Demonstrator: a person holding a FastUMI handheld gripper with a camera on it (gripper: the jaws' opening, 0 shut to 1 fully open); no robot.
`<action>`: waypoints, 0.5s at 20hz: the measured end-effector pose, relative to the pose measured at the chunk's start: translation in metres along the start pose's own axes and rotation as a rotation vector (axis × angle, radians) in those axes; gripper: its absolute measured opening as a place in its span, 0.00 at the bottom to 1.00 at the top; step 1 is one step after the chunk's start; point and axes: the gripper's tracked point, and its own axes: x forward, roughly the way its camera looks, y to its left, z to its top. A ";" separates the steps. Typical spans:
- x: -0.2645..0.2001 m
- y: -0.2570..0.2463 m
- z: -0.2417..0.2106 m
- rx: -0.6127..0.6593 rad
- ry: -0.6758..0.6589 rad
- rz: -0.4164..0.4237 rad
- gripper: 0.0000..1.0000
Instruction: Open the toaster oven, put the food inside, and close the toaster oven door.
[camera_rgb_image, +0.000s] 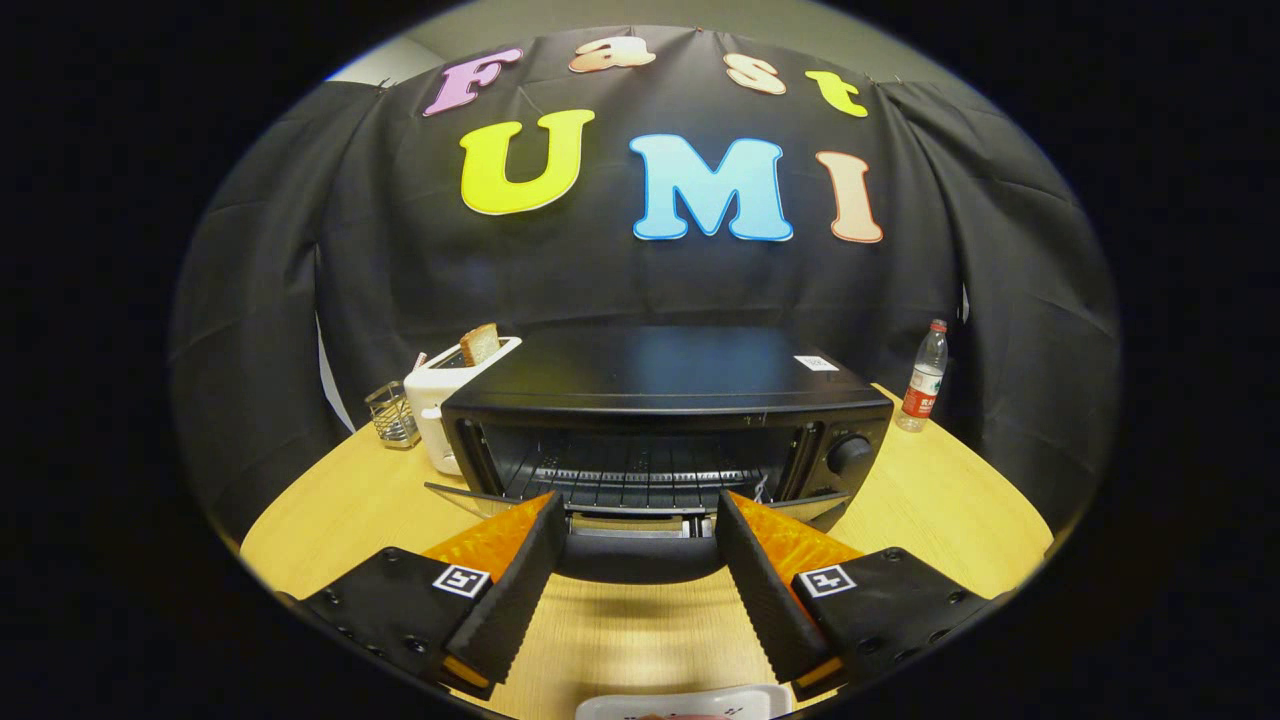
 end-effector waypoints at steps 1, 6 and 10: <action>-0.002 0.000 -0.005 0.002 0.007 -0.001 0.96; -0.015 0.000 -0.027 0.008 0.053 -0.006 0.96; -0.021 0.001 -0.041 -0.011 0.086 -0.011 0.96</action>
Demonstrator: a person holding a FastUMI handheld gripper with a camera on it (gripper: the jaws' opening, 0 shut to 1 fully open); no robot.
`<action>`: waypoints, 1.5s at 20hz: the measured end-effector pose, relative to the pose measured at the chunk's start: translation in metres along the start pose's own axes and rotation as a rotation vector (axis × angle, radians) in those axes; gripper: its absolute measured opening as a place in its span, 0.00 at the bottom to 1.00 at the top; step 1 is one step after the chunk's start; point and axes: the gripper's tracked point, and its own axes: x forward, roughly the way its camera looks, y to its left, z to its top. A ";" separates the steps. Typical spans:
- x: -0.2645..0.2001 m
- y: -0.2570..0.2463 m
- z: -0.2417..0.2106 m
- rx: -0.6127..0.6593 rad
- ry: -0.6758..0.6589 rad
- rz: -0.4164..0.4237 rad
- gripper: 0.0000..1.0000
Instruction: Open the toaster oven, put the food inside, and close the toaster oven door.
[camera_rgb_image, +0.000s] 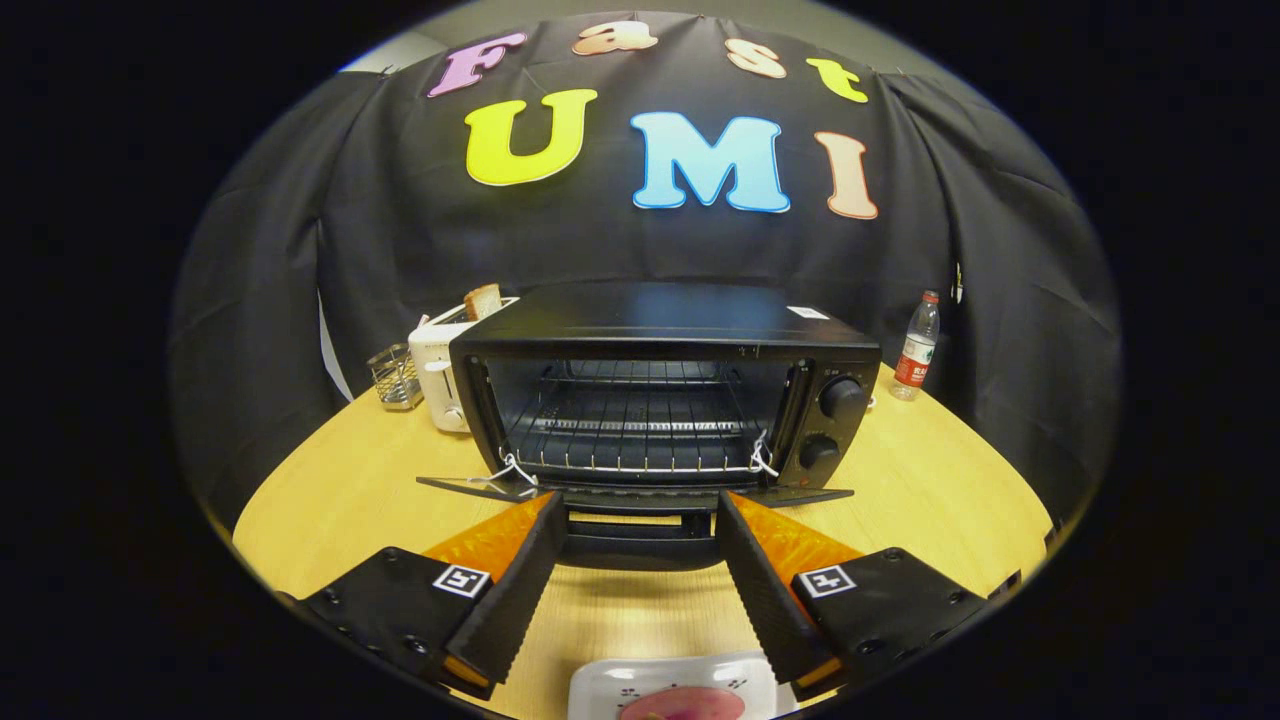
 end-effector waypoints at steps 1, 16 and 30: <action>-0.001 0.001 -0.004 -0.003 0.009 0.000 0.96; -0.027 0.006 -0.043 0.031 0.178 0.098 0.96; -0.086 -0.034 -0.075 0.208 0.510 0.347 0.98</action>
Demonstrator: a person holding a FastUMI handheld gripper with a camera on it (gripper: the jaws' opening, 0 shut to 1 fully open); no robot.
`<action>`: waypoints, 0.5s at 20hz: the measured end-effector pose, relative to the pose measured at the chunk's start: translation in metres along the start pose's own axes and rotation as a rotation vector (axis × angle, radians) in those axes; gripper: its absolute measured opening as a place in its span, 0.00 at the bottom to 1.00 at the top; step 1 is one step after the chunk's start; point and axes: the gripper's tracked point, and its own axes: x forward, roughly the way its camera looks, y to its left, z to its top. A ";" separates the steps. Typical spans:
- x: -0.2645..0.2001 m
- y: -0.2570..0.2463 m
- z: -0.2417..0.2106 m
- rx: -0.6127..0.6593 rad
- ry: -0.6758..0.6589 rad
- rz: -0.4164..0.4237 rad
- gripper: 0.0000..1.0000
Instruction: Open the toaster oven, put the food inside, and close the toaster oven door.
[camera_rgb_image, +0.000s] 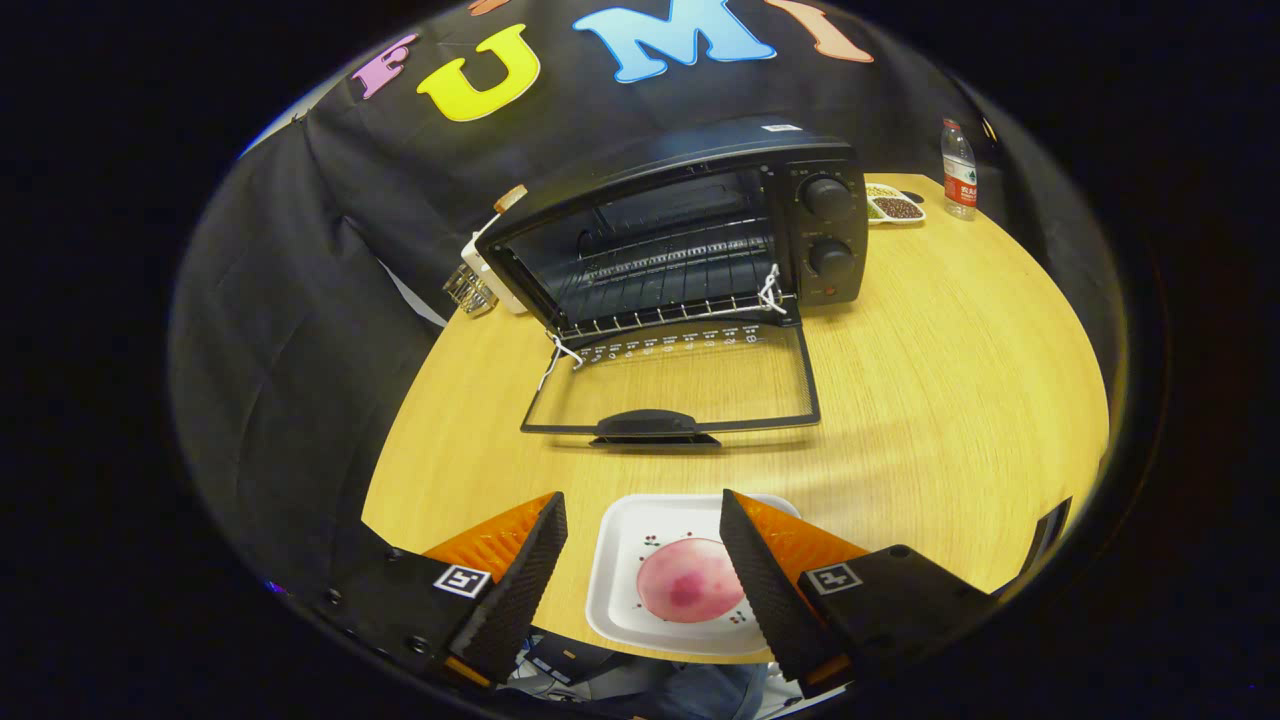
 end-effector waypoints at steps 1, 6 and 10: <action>-0.002 -0.003 -0.005 -0.002 0.023 0.007 0.98; -0.007 -0.022 -0.024 0.017 0.149 0.041 0.98; -0.008 -0.038 -0.038 0.044 0.230 0.043 0.98</action>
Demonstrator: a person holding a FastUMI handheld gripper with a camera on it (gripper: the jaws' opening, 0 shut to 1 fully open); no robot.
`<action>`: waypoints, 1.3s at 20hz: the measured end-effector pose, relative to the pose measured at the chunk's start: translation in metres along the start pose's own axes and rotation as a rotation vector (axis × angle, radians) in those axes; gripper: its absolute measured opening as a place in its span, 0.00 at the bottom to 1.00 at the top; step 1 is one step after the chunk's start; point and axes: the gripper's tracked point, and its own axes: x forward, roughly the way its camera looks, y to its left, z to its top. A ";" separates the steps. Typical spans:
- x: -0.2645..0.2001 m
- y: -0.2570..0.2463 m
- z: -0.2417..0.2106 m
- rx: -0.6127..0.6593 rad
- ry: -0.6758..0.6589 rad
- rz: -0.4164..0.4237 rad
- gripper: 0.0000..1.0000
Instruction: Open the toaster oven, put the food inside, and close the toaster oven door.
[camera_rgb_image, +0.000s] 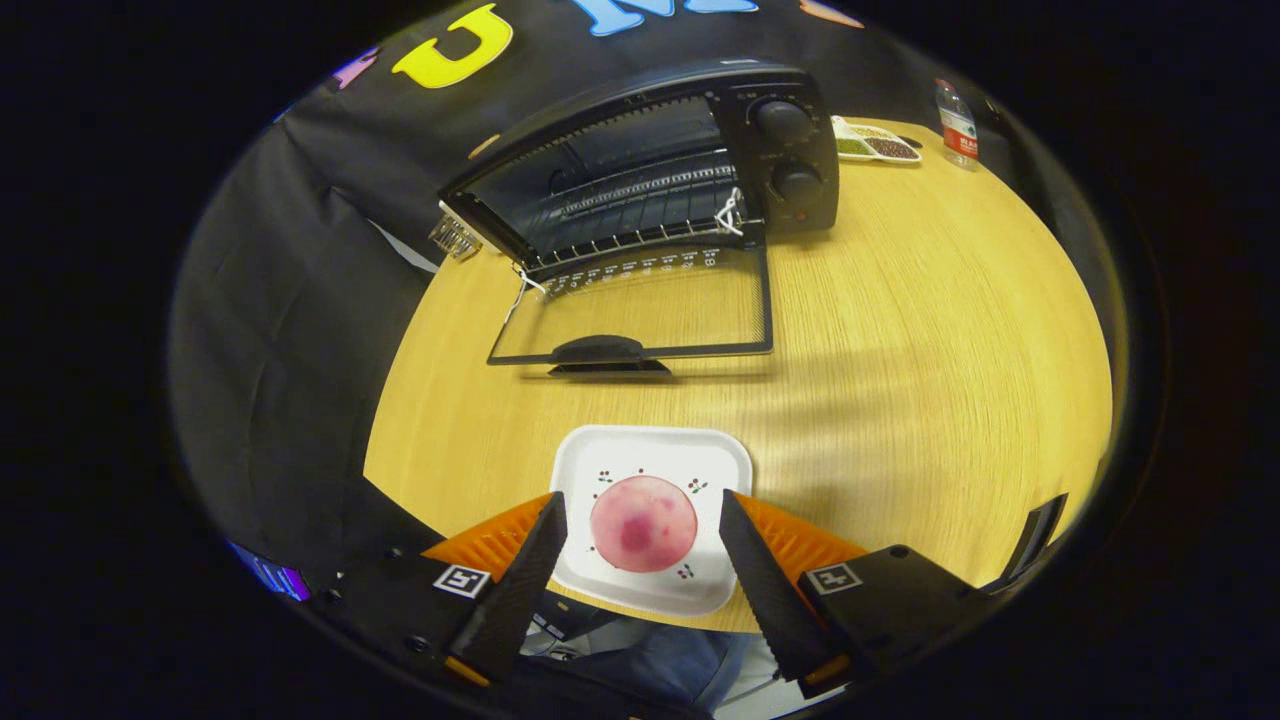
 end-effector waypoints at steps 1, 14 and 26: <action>0.001 -0.003 -0.003 0.015 0.020 0.003 0.98; 0.027 -0.037 -0.033 0.061 0.195 -0.015 0.71; 0.038 -0.052 -0.035 0.105 0.238 -0.010 0.05</action>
